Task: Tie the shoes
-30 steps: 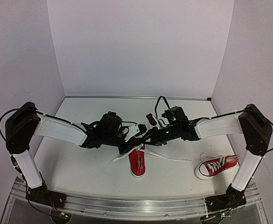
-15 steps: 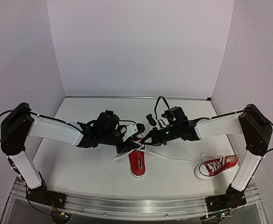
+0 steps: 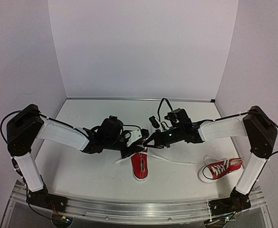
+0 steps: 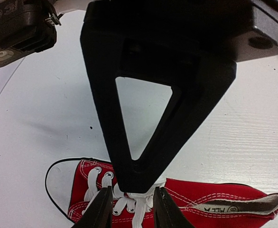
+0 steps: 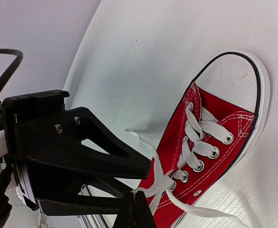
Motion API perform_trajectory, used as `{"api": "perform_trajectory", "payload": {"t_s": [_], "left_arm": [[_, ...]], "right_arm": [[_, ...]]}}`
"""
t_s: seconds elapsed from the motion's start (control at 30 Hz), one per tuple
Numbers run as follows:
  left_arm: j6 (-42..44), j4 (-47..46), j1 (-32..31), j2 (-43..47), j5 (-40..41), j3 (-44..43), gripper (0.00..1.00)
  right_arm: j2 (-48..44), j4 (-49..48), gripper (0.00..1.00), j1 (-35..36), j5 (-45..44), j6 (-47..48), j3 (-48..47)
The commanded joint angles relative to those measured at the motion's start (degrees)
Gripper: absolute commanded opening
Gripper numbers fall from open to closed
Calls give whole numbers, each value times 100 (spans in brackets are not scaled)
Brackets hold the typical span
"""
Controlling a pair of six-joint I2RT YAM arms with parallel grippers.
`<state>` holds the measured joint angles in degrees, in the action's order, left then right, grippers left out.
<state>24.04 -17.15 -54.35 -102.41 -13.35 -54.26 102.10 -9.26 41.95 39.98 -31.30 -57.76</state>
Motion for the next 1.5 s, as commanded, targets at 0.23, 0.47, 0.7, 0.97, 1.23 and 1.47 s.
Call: {"api": "perform_trajectory", "payload": {"t_s": [0.23, 0.47, 0.7, 0.97, 1.23, 1.47], "left_arm": [[-39, -535, -23, -249, -96, -55, 27], [-54, -535, -42, -290, -144, -86, 34], [-74, -518, -76, -317, -153, -142, 31], [-131, -476, -102, -421, 61, -244, 17], [-218, -714, -102, -364, 175, -98, 0], [-268, -849, -102, -360, 99, -10, 0]], "right_arm": [[-220, -23, 0, 26, -215, -111, -210], [-286, 3, 0, -12, -310, -134, -201], [-287, 12, 0, -24, -342, -163, -209], [-368, 38, 0, -40, -343, -183, -175], [-793, 369, 27, -185, -375, -127, 83], [-1596, 2515, 45, -473, -1803, 483, 259]]}}
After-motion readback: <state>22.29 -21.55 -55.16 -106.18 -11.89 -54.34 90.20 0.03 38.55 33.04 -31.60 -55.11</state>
